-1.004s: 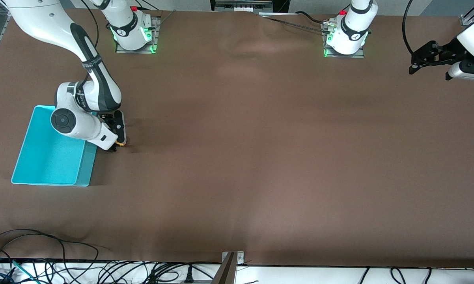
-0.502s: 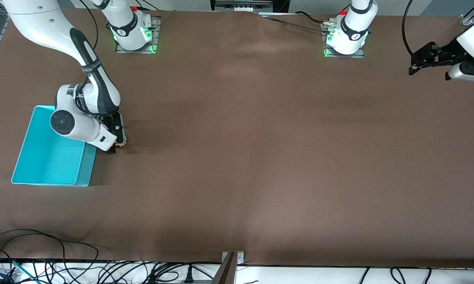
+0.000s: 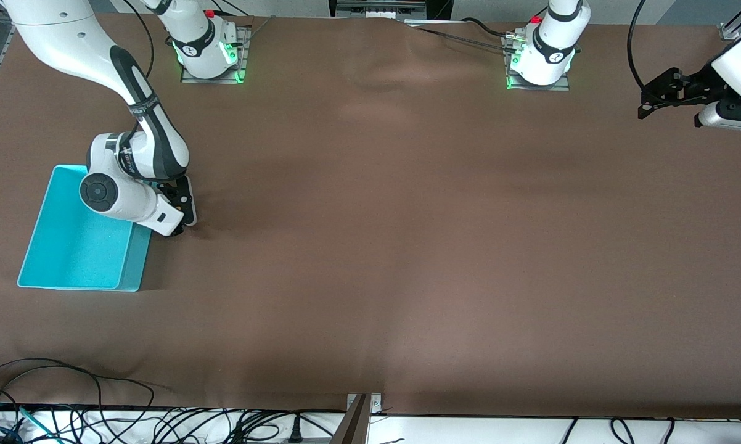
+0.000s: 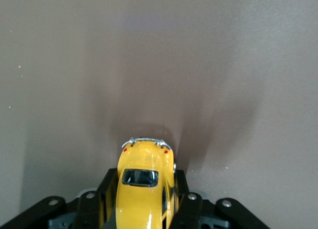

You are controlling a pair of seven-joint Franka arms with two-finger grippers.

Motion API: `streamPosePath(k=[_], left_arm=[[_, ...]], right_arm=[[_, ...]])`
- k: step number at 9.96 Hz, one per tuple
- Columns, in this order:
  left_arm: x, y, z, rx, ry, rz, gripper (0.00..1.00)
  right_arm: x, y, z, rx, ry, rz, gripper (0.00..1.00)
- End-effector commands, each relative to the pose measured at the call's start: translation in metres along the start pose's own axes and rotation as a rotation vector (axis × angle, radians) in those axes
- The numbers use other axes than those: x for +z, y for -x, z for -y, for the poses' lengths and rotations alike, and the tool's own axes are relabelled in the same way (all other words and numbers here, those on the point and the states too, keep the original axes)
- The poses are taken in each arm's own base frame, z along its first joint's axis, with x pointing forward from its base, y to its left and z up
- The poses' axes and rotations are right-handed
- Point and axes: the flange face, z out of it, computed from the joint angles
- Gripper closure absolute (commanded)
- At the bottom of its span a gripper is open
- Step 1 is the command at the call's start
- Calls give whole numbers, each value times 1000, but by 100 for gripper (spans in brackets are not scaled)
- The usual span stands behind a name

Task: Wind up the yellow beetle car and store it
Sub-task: 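Grasp the yellow car with the right gripper and lift it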

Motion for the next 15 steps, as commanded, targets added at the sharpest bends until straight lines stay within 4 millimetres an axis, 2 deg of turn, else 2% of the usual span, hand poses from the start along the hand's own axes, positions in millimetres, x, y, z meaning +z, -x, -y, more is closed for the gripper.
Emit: streamPosePath(k=[1, 4, 6, 9, 11, 13, 15], left_arm=[[-7, -2, -4, -8, 8, -7, 0], [-7, -2, -4, -8, 8, -7, 0], [-7, -2, -4, -8, 8, -7, 0], [-7, -2, -4, -7, 8, -7, 0], [-7, -2, -4, -7, 8, -7, 0], [-7, -2, -3, -8, 8, -7, 0], [-7, -2, -4, -7, 8, -7, 0]], right_arm=[[-2, 1, -2, -13, 11, 5, 100], [-22, -2, -15, -11, 53, 3, 100], [-44, -12, -30, -4, 79, -4, 100], [-87, -13, -52, 43, 125, -56, 100], [-137, -10, -68, 54, 147, -67, 100], [-175, 0, -73, 85, 157, -63, 100], [-197, 15, -70, 89, 119, -31, 100]])
